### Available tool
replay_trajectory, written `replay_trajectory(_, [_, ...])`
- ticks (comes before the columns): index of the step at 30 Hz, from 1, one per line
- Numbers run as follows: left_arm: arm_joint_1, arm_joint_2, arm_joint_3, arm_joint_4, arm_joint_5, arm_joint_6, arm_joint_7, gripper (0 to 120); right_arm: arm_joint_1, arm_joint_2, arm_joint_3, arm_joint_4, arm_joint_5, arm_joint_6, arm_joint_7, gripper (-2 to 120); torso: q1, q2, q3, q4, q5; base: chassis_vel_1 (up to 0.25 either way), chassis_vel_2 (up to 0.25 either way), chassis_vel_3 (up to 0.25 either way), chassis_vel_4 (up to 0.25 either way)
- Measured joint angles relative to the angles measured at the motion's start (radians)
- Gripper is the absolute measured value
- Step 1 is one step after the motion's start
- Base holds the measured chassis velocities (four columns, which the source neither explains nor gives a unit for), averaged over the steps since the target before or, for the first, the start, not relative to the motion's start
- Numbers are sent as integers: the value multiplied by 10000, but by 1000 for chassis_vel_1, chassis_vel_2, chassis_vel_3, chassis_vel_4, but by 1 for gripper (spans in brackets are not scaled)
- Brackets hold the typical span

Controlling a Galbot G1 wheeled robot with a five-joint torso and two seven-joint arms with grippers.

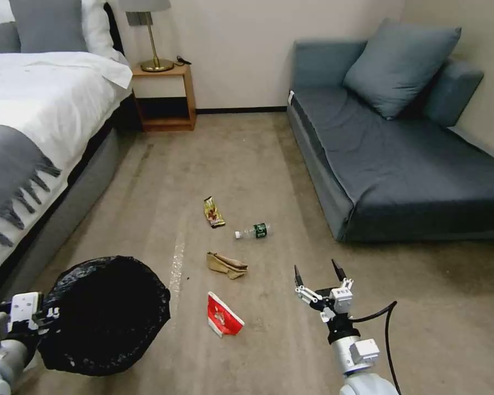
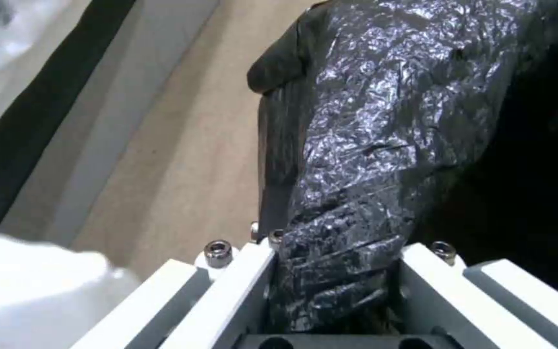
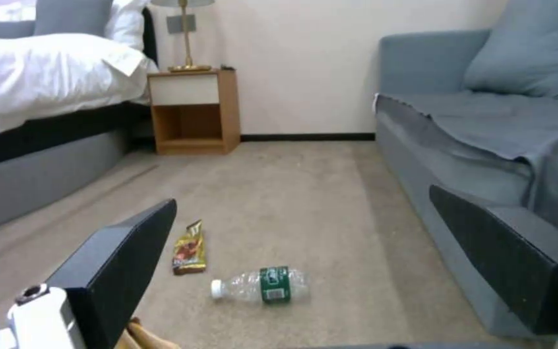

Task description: Pick up the trash bin, then pick up the garbage on the floor and place it into the trash bin.

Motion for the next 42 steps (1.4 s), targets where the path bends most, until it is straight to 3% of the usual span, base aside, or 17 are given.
replay_trajectory(8, [-90,27,85,233,1,-9,34,3,20,-258,-421,-100,-470,-663,171,100,2,0,3,-2,-2,-167,162,159,-161])
replay_trajectory(12, [-104,52,111,273,-3,-10,47,3,110,-787,-1069,29,-163,-1579,138,100,1,-1,4,-3,0,-53,24,41,-41])
replay_trajectory(14, [-109,57,150,275,-5,16,59,3,332,-1353,-1729,100,228,-2523,51,100,1,-1,2,-2,-2,0,0,0,0])
replay_trajectory(15, [-109,59,203,275,-5,30,62,3,690,-1929,-2375,130,659,-3532,-108,100,1,0,1,1,1,0,0,0,0])
replay_trajectory(17, [-103,60,244,275,-7,10,63,3,888,-2148,-2682,134,906,-3986,-186,100,1,0,1,2,0,0,0,0,0])
replay_trajectory(19, [4,89,381,275,-26,-96,141,3,2035,-2918,-3976,-147,2090,-5721,-495,100,1,-1,1,2,-2,0,0,0,0])
replay_trajectory(22, [74,102,391,279,-27,-104,184,3,2621,-3088,-4516,-447,2559,-6273,-580,100,1,0,2,-1,0,0,0,0,0])
replay_trajectory(23, [164,99,357,292,-28,-106,232,3,3511,-3158,-5185,-1136,3063,-6827,-710,100,1,-1,2,-1,-2,0,0,0,0])
replay_trajectory(28, [488,-7,117,276,35,-201,359,3,5121,-2891,-6329,-2886,3760,-7392,-1062,100,1,0,2,3,0,0,0,0,0])
replay_trajectory(35, [625,-124,-245,54,204,-226,409,3,5955,-2401,-7131,-4440,3473,-7360,-1252,100,2,-1,3,0,-2,0,0,0,0])
replay_trajectory(42, [503,18,86,-45,501,-231,398,3,6128,-1513,-7370,-5637,2917,-7582,-1343,95,1,0,2,0,-3,0,0,0,0])
